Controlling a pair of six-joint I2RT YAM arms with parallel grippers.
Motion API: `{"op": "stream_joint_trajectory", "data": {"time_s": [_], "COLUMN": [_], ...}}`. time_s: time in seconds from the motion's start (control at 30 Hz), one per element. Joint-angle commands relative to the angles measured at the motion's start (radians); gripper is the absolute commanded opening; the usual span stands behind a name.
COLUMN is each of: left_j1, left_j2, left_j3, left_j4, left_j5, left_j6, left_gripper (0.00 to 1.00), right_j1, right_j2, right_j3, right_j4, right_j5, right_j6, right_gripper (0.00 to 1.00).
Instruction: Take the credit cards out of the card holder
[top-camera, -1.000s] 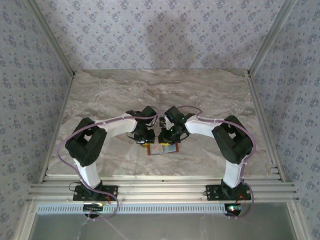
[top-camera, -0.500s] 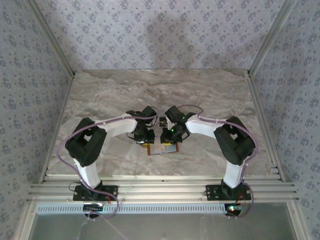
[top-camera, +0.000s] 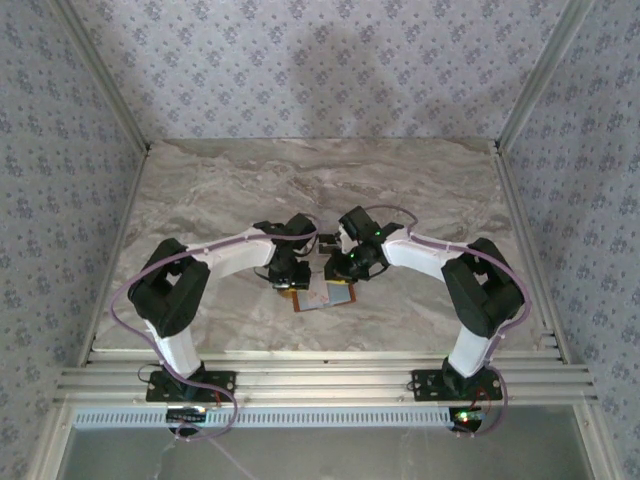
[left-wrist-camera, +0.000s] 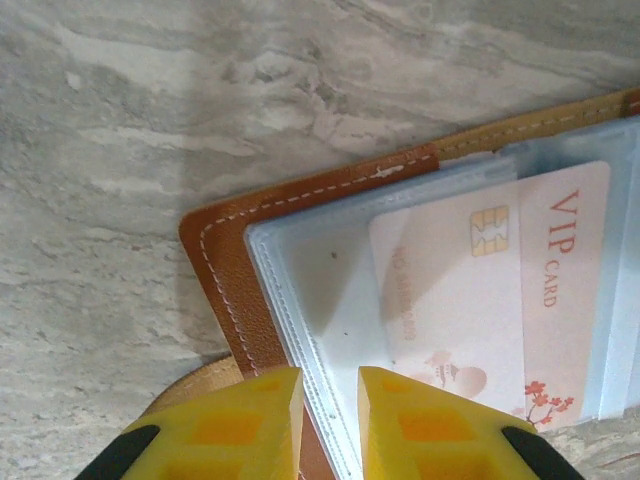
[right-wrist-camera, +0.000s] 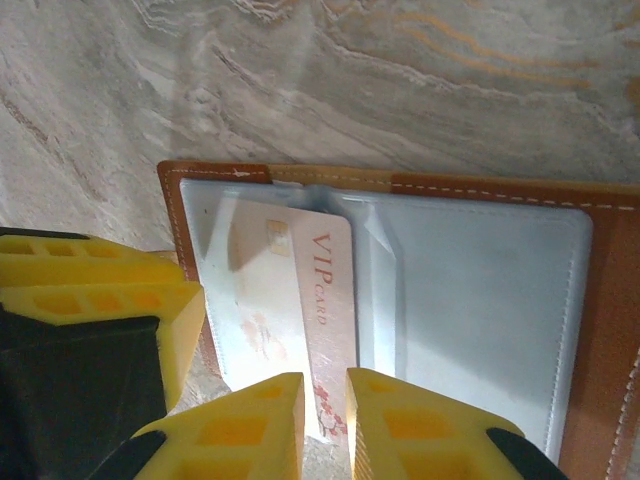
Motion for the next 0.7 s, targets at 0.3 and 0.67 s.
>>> {"op": "stream_joint_trajectory", "data": {"time_s": [0.3,0.67], "left_j1": [-0.013,-0.013], "left_j2": [0.029,0.067], "left_j3": [0.009,0.008], "left_j4": [-0.027,-0.058], "left_j5": [-0.016,-0.031], "left_j6": [0.0,0.017], "left_gripper": [0.23,0.22], "right_j1": [-0.009,-0.01], "right_j2": [0.061,0.095], "right_j3": [-0.001,-0.005], "right_j4": [0.022,0.051], "right_j5": [-0.055,-0.087], "right_j6": [-0.056,-0.061], "right_gripper": [0.23,0.23]}}
